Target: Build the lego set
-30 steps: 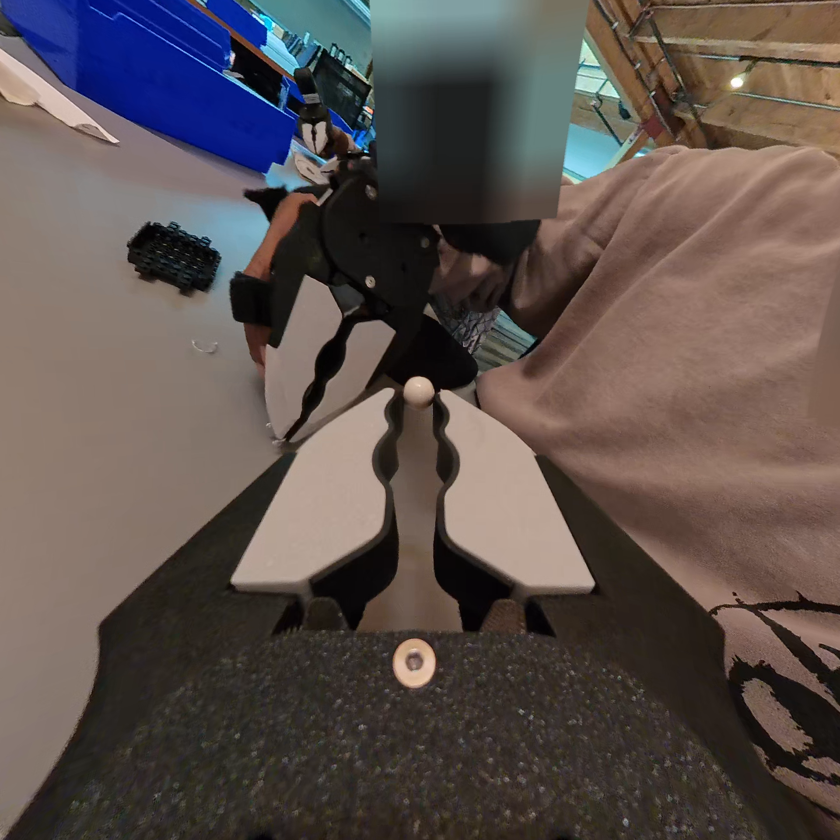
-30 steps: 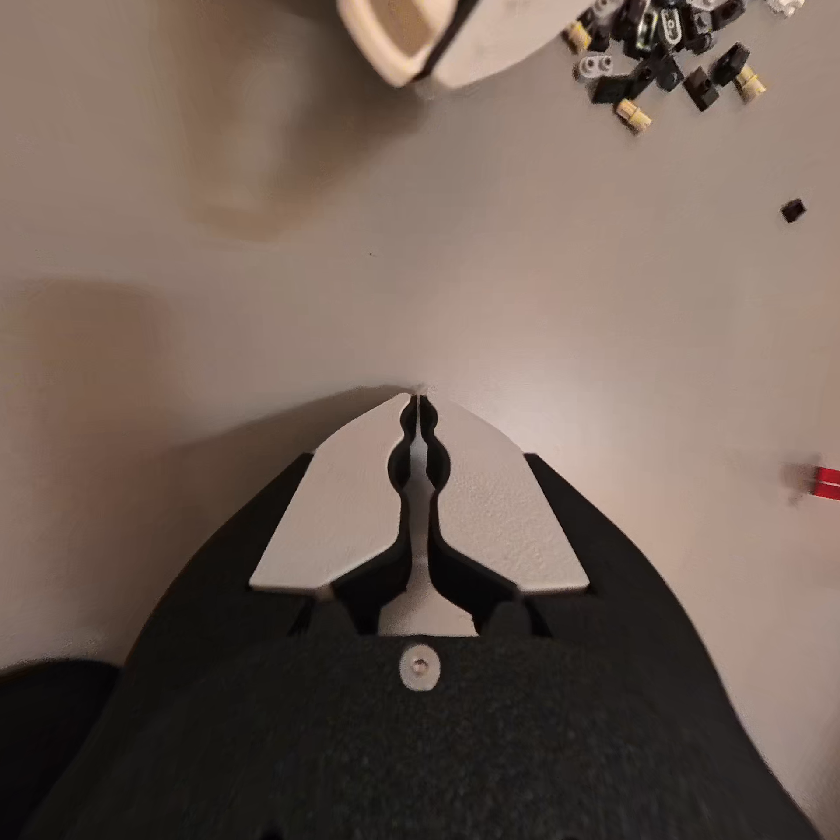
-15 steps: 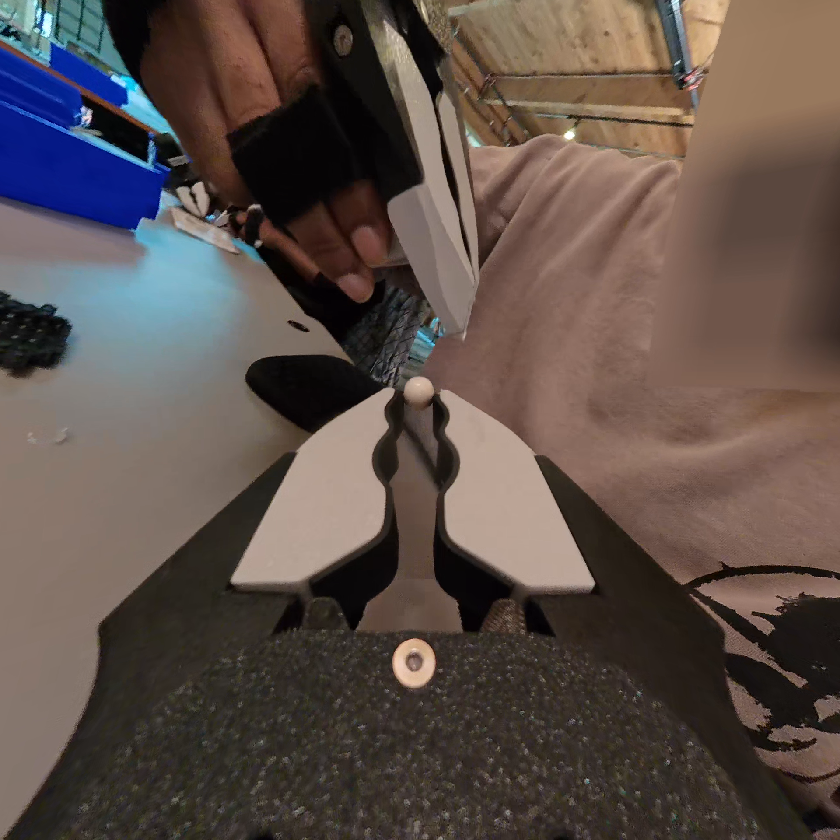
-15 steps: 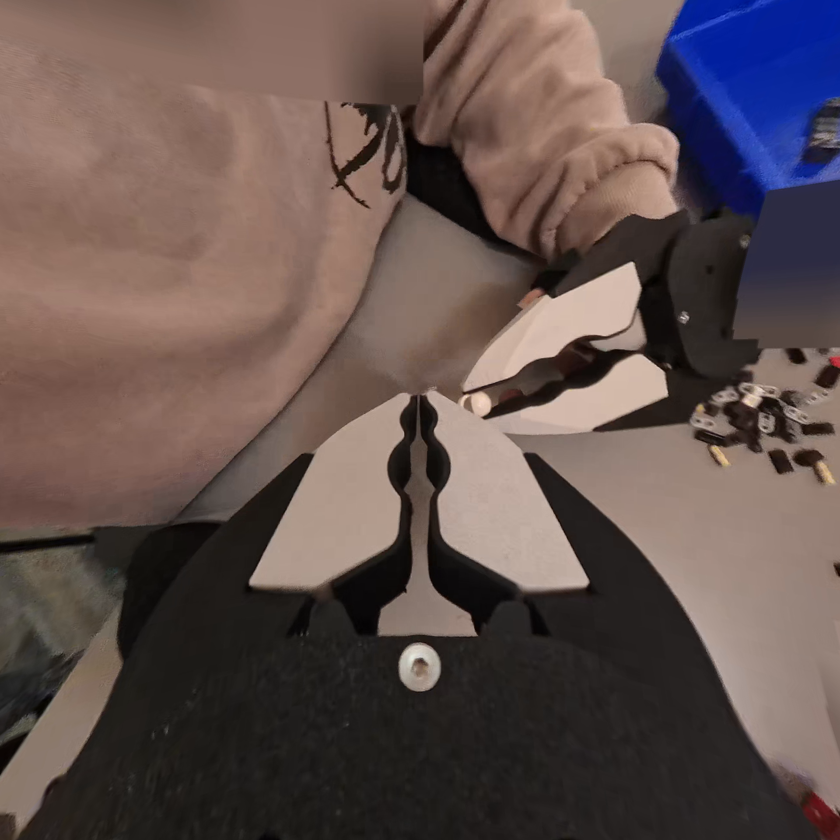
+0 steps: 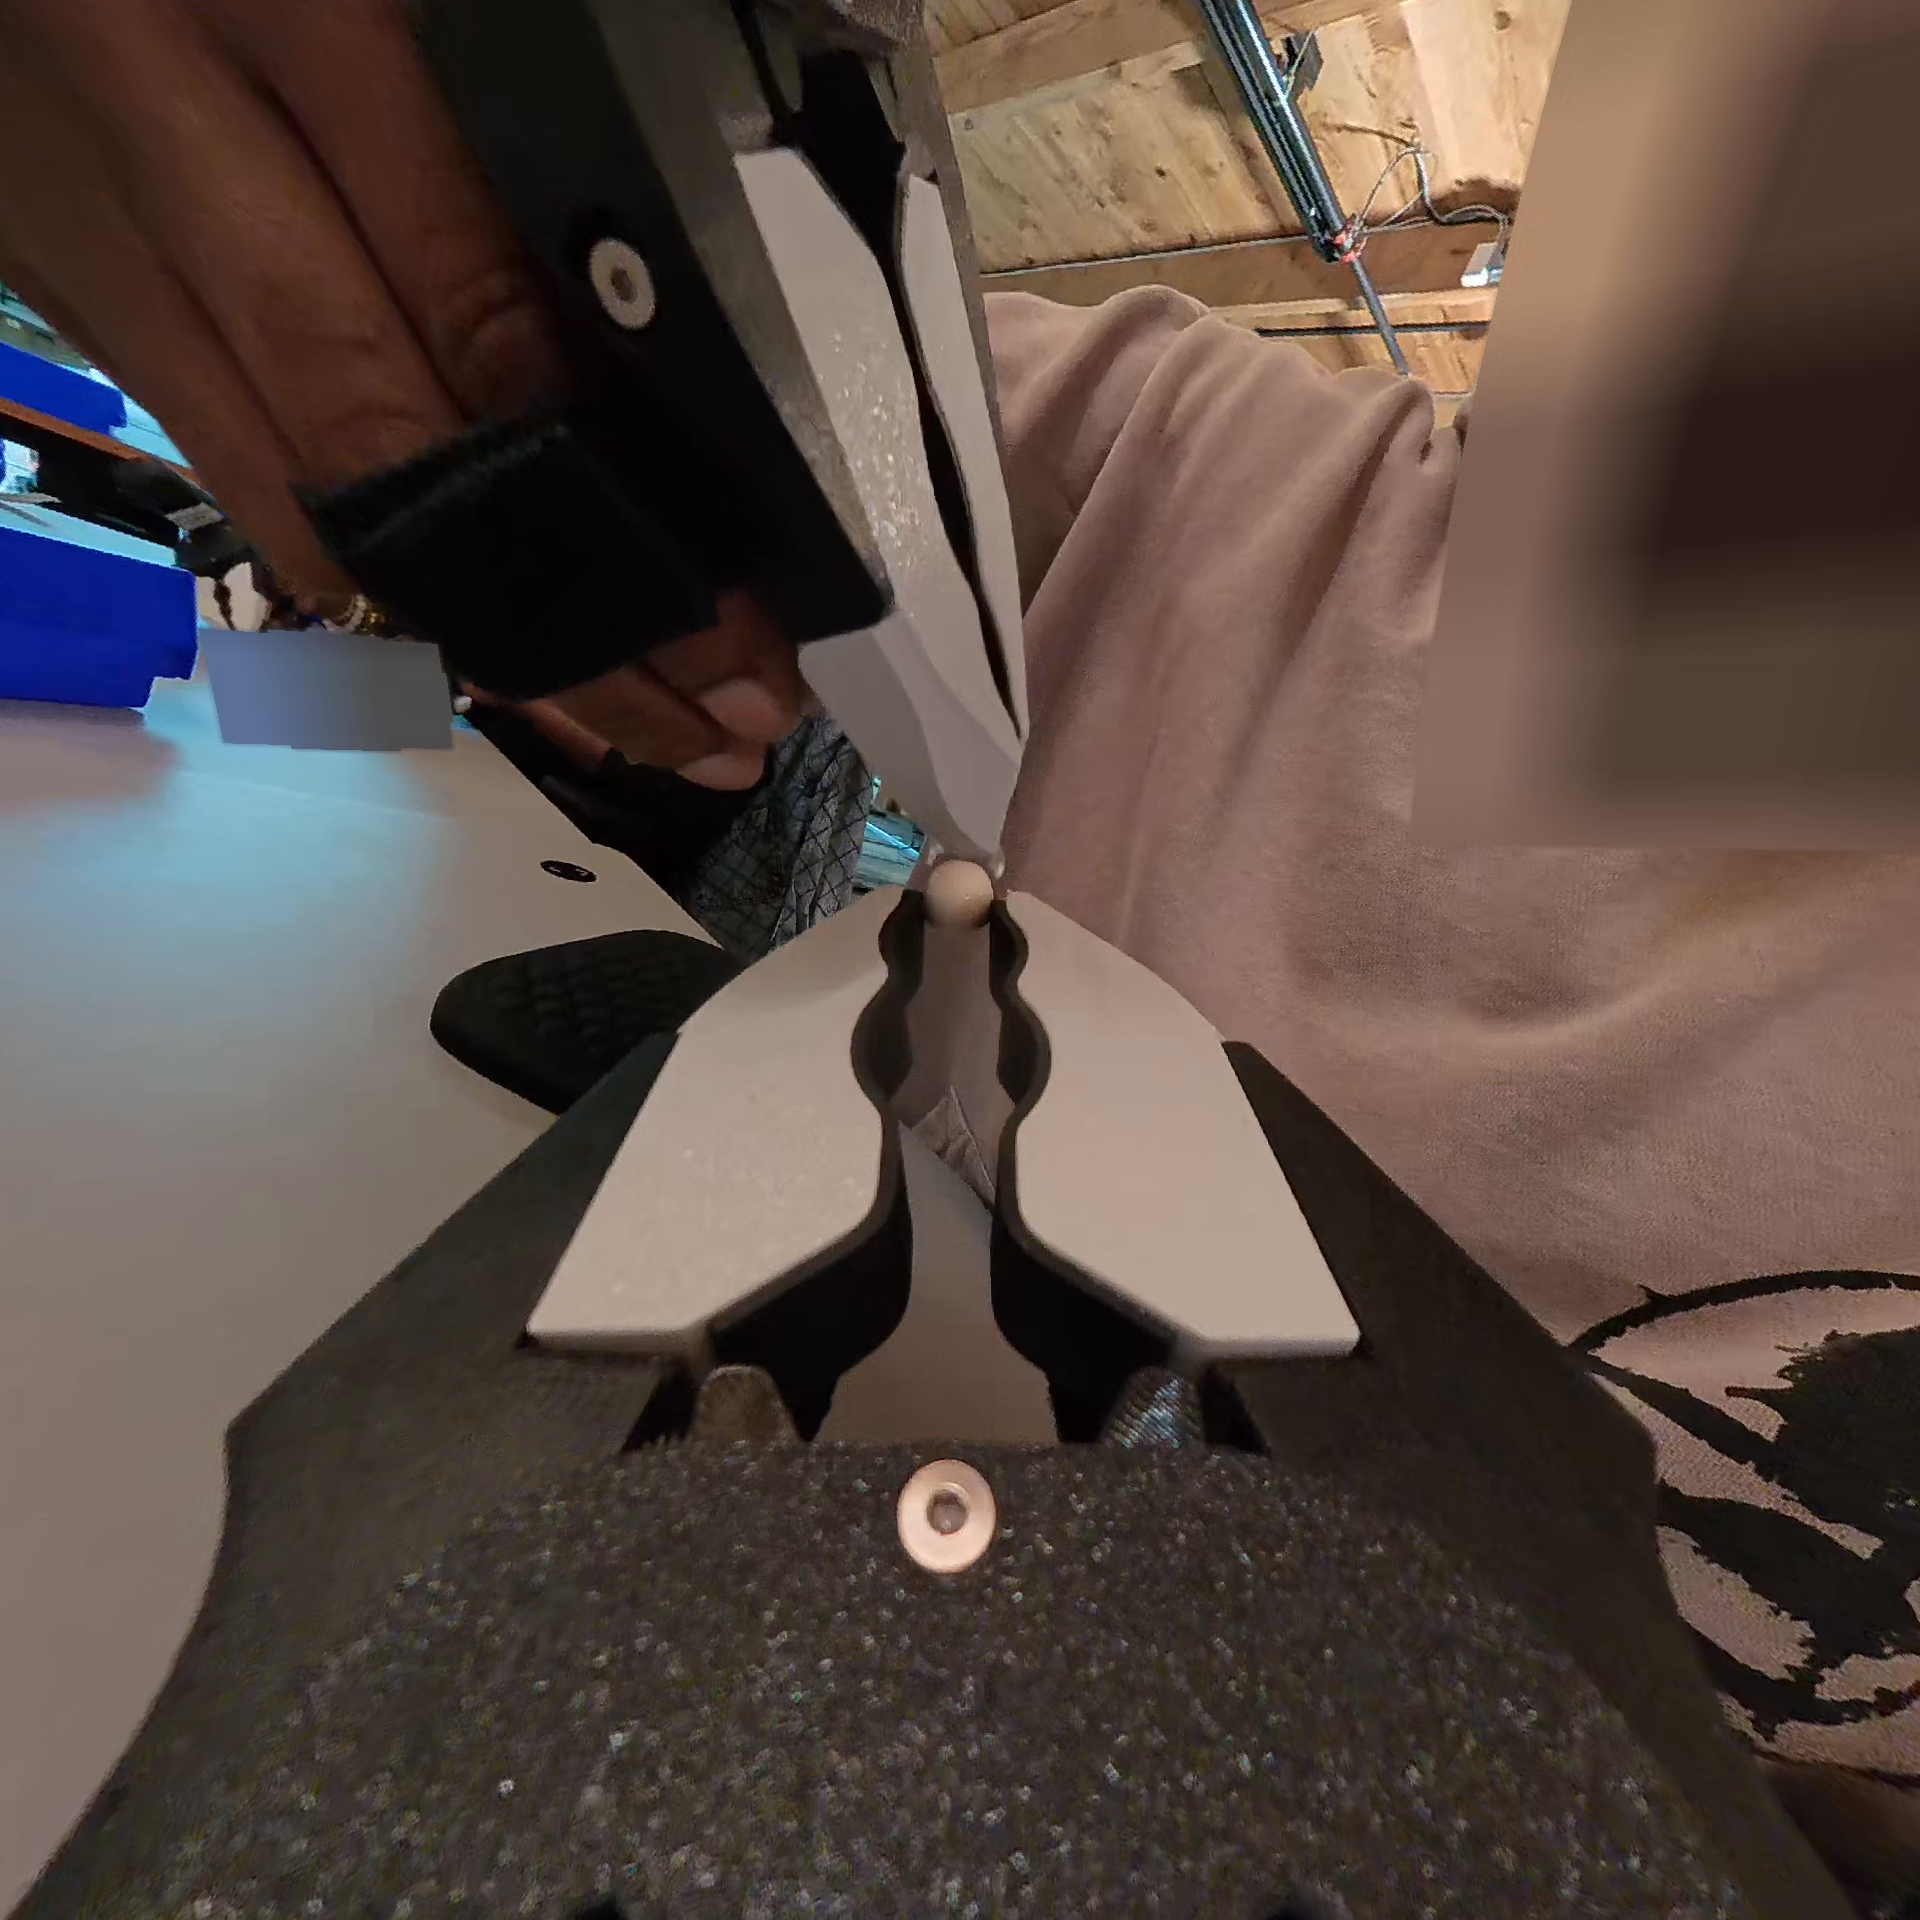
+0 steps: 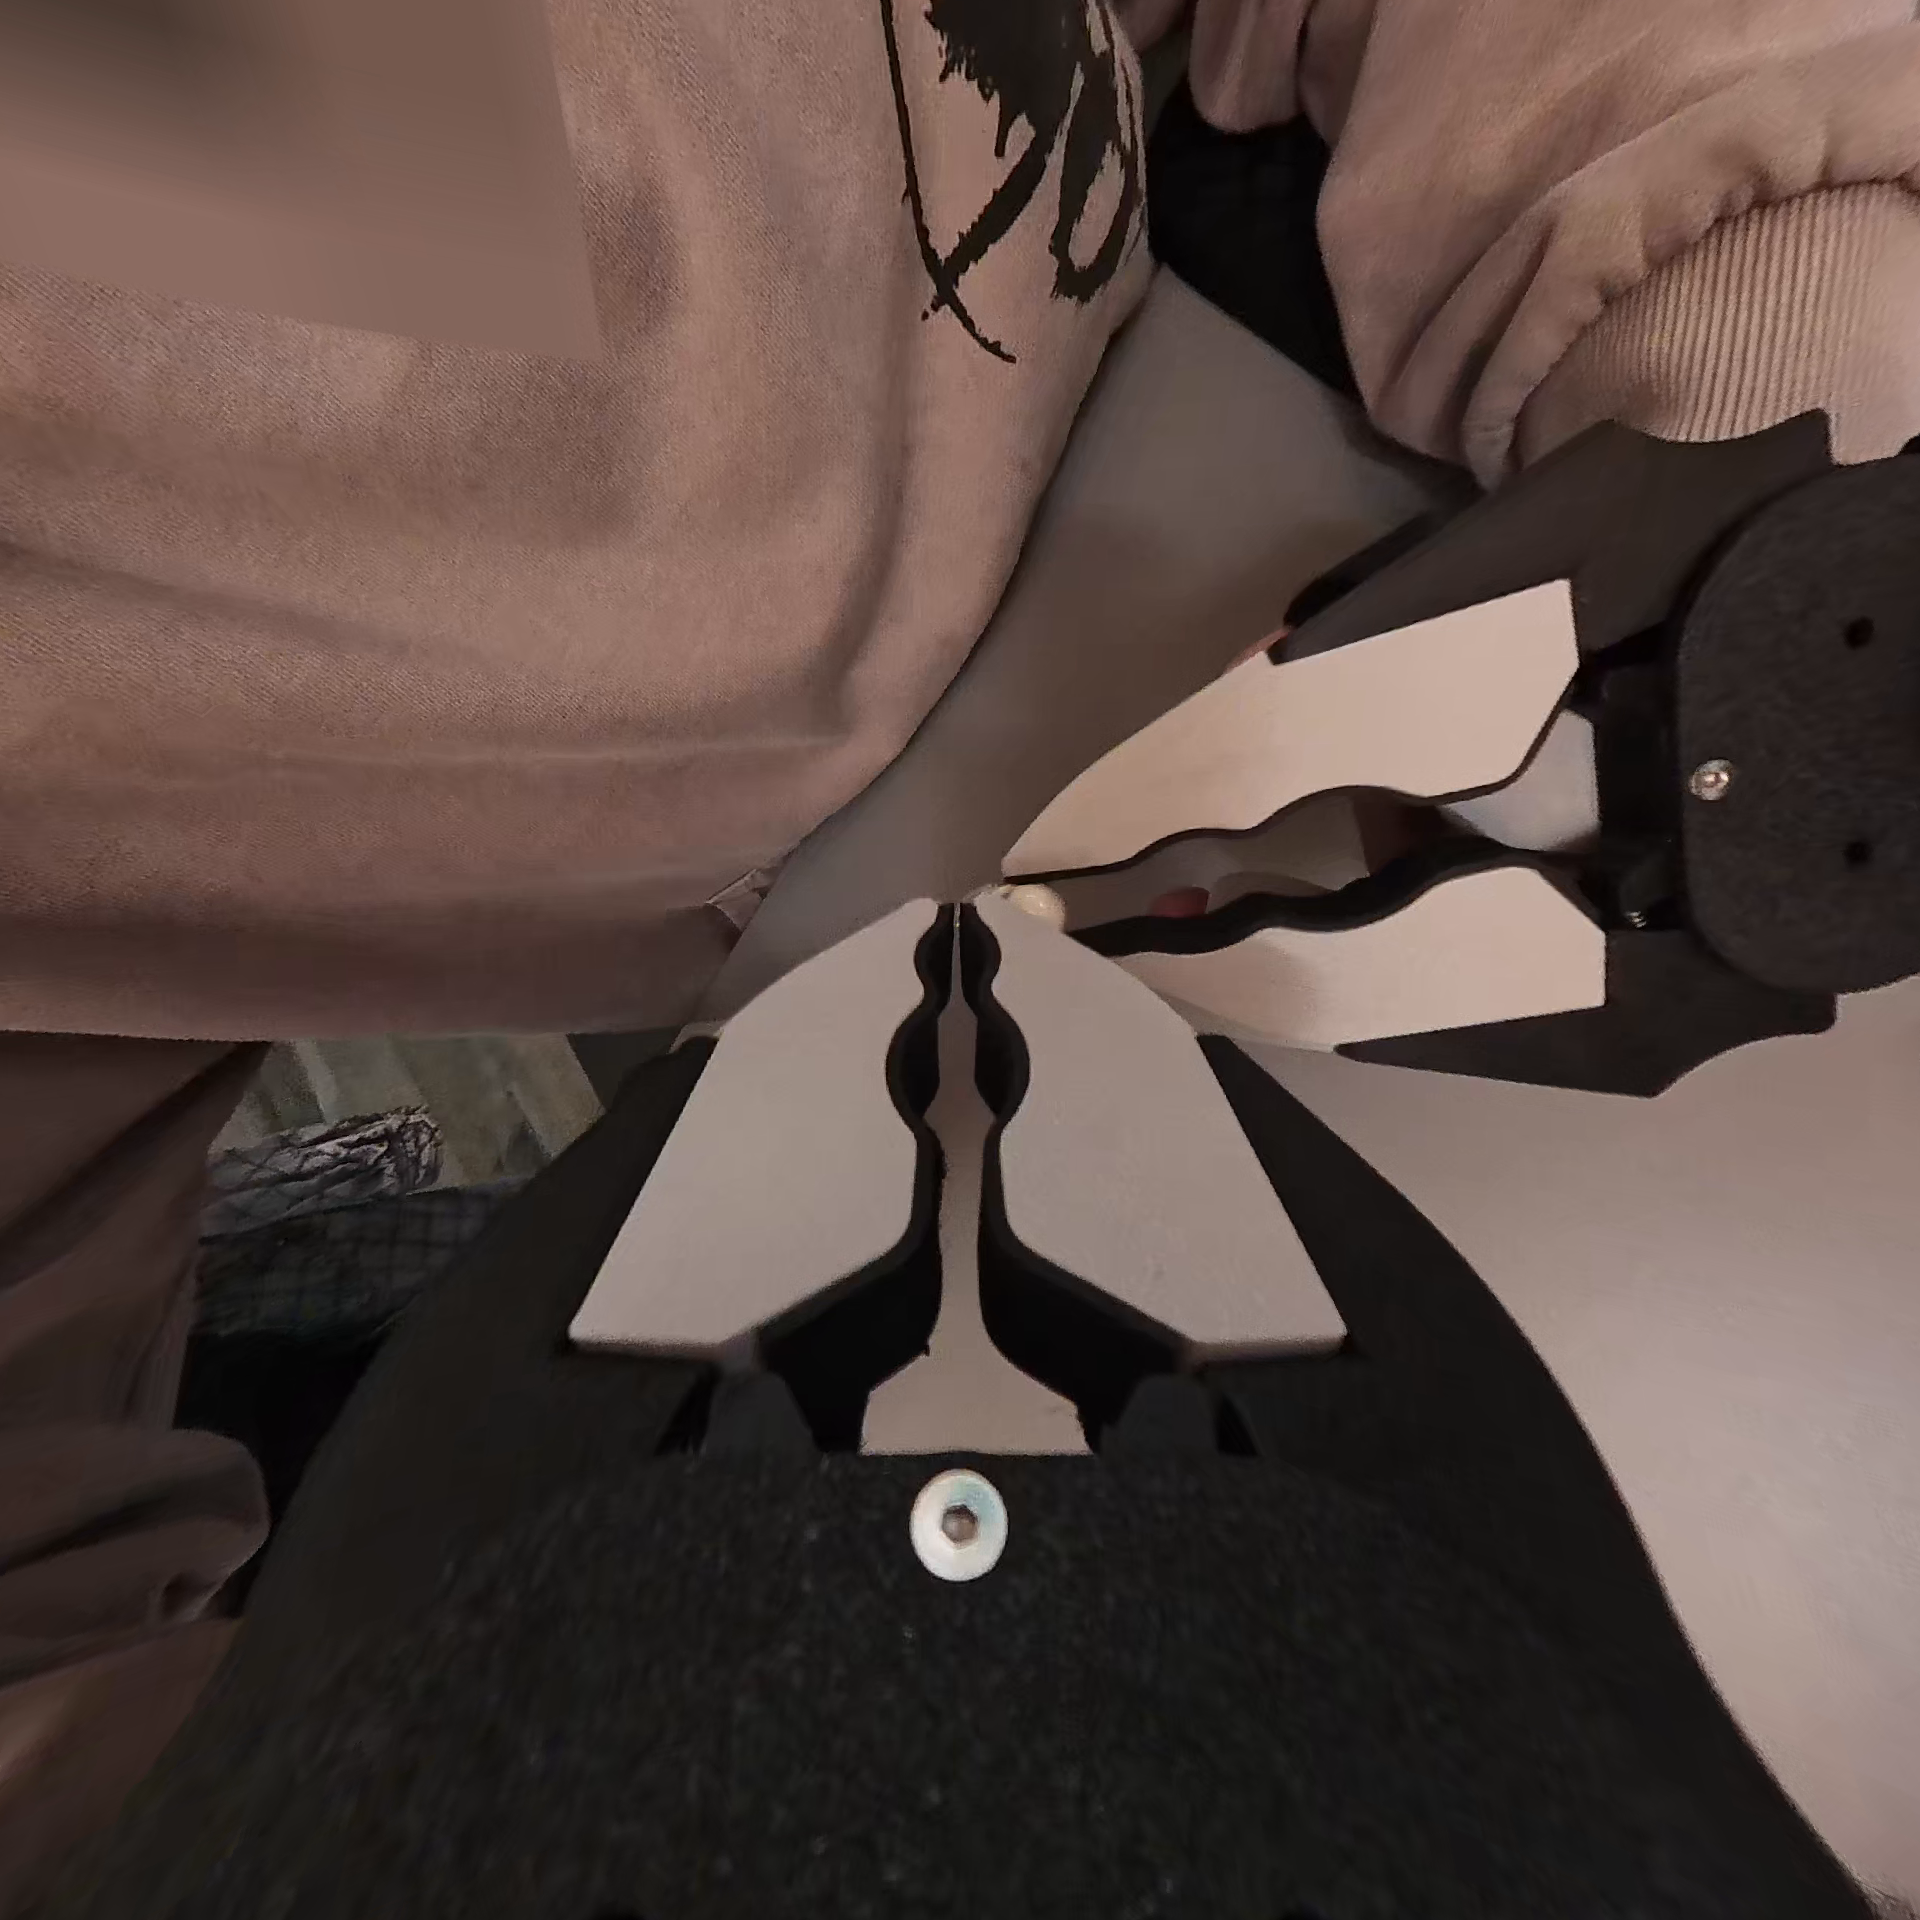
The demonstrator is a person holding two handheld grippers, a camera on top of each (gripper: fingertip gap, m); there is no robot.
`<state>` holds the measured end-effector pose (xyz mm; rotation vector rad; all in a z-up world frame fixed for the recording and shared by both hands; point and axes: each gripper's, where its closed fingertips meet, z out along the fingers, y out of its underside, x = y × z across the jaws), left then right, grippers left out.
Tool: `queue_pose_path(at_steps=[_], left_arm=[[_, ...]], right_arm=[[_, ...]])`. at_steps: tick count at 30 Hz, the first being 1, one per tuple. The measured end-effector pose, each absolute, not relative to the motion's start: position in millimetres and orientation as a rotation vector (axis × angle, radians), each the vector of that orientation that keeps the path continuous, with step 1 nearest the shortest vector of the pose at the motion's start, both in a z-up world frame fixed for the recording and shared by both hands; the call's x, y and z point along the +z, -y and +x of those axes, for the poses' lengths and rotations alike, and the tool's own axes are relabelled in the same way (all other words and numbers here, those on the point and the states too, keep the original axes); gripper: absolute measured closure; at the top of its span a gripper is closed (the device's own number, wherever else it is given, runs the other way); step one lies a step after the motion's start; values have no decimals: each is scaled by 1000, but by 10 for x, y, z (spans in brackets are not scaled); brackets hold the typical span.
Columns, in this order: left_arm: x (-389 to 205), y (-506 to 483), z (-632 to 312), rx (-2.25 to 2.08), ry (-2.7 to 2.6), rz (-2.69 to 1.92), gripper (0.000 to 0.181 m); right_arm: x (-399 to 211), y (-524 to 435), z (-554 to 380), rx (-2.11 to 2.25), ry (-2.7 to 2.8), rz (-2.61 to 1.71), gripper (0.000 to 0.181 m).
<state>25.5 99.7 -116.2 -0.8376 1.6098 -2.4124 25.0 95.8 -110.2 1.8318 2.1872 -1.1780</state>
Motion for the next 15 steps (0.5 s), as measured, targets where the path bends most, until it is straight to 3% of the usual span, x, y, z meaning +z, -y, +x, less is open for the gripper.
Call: queue_pose_path(at_steps=[15], left_arm=[[-1124,-1008,238,-2436,-1578,-815,169]], right_arm=[[-1064,-1007,220,-1100,-2163,1720,180]])
